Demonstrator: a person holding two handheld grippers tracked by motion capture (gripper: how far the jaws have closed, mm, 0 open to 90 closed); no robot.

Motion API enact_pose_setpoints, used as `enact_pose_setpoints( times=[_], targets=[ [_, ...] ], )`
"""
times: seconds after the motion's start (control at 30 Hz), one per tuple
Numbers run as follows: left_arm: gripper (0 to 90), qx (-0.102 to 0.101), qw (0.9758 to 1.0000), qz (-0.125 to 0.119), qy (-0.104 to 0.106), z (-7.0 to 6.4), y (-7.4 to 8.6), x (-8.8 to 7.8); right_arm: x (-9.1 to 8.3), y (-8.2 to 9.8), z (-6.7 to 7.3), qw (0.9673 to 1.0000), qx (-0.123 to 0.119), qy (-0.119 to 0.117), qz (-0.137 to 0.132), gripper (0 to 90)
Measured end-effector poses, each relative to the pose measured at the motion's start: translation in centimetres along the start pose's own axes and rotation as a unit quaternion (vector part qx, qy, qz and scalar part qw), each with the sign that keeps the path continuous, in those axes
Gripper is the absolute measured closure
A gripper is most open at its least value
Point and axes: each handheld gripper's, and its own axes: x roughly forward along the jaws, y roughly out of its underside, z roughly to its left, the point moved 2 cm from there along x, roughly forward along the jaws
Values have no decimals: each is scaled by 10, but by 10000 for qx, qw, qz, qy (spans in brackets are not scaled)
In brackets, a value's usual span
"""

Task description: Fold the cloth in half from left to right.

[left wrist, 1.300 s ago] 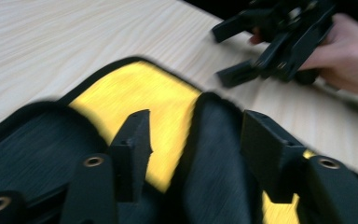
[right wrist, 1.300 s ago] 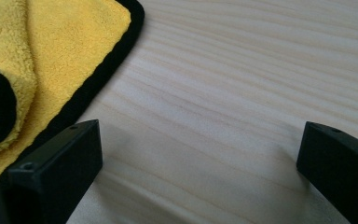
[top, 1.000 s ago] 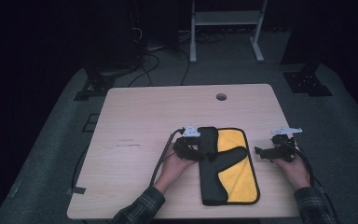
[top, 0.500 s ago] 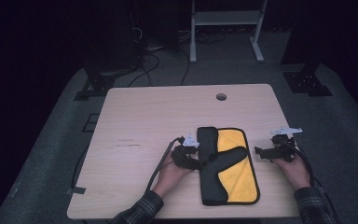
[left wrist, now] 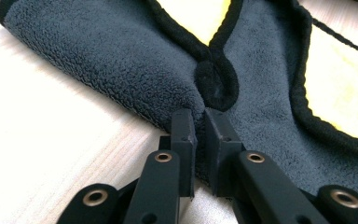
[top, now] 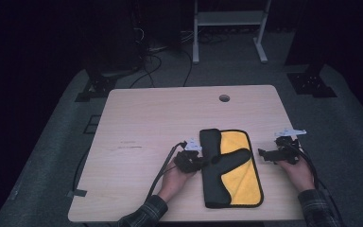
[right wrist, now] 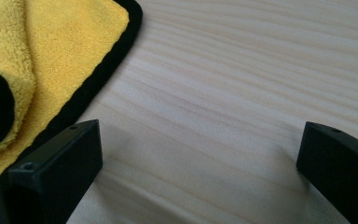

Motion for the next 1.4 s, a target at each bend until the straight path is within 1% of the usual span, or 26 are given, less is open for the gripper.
enact_pose_setpoints(
  times=[0.1, 0.13, 0.2, 0.27, 0.3, 0.53, 0.57, 0.63, 0.67, 0.8, 0.93, 0.97, 1.07, 1.17, 1.23, 1.27, 1.3, 1.33, 1.4],
  targets=[
    [833, 34, 10000, 41, 21, 2, 0, -1, 0, 0, 0, 10000, 0, 1, 0, 0],
    [833, 2, 10000, 40, 23, 2, 0, -2, 0, 0, 0, 10000, 0, 0, 0, 0],
    [833, 31, 10000, 79, 33, 5, 1, -6, 0, 0, 0, 10000, 1, 0, 0, 0],
    [833, 11, 10000, 86, 25, 6, 1, -7, 0, 0, 0, 10000, -1, -1, 0, 0],
    [833, 40, 9999, 113, 13, 7, 2, -9, 0, 0, 0, 10000, -2, 0, 0, 0],
    [832, -58, 9998, 147, -98, 22, 16, -33, 0, 0, 0, 10000, 3, 0, 2, 0],
    [832, -58, 9998, 147, -98, 22, 16, -33, 0, 0, 0, 10000, 3, 0, 2, 0],
    [832, -63, 9998, 156, -129, 27, 21, -41, 0, 0, 0, 10000, 2, 1, 1, 0],
    [832, -101, 9997, 161, -166, 33, 25, -48, 0, 0, 0, 10000, 3, 1, 1, 0],
    [832, -168, 9995, 155, -228, 43, 34, -62, 0, 0, 0, 10000, 4, 1, 0, 0],
    [830, -218, 9992, 146, -292, 50, 39, -73, 0, 0, 1, 10000, 5, 7, -1, 0],
    [830, -218, 9992, 146, -292, 50, 39, -73, 0, 0, 1, 10000, 5, 7, -1, 0],
    [830, -247, 9988, 153, -404, 57, 45, -83, 0, 0, 1, 10000, 50, 49, 2, 0],
    [826, -280, 9985, 145, -446, 60, 49, -86, 1, -1, 2, 9999, 85, 77, -2, 0],
    [807, -277, 9983, 147, -497, 60, 52, -87, 1, -1, 3, 9999, 107, 95, -2, 0],
    [785, -265, 9982, 143, -524, 61, 53, -87, 1, -1, 3, 9999, 111, 96, -1, 0],
    [742, -258, 9980, 136, -553, 61, 53, -88, 1, -1, 3, 9999, 116, 98, -2, 0],
    [649, -243, 9975, 102, -648, 61, 52, -90, 1, -1, 3, 9998, 134, 123, -2, 0],
    [489, -336, 9966, 78, -749, 64, 52, -93, 1, -1, 3, 9998, 144, 134, -2, 0]
  ],
)
